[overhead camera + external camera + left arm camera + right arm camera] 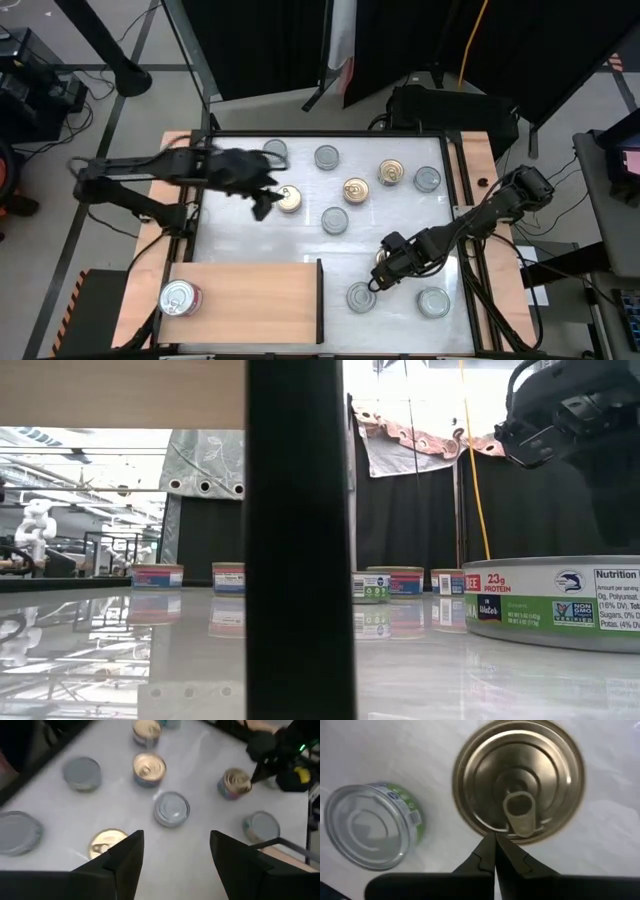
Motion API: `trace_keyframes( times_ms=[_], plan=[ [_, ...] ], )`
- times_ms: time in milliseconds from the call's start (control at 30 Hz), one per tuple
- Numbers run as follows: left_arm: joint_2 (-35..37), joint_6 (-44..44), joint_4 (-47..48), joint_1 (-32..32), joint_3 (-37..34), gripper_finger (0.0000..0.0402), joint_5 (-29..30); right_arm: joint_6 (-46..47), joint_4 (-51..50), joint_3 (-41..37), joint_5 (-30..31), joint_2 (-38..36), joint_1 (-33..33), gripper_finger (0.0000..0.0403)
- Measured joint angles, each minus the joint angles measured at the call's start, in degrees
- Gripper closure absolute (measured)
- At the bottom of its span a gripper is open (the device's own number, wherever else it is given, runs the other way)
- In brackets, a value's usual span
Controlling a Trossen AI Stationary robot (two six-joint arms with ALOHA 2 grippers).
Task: Stack canned seafood by type on shelf
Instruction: Put the green white tuna can on the shelf
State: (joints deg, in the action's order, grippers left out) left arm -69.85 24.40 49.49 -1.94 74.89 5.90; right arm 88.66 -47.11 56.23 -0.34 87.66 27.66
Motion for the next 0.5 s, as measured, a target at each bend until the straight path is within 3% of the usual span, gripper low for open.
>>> trace_keyframes(
  times_ms=[267,500],
  plan=[
    [-14.29,-2.29,-4.98,-4.35,-0.61,0.0258,-10.72,-5.5,6.5,0.0,0.23,-4.2,-5.92,0.0403],
    [-15.93,5.71,-3.24,-4.43,0.26,0.0338,-8.96,-14.42,9.52,0.07,-0.01,-6.21,-16.0,0.0403]
  ],
)
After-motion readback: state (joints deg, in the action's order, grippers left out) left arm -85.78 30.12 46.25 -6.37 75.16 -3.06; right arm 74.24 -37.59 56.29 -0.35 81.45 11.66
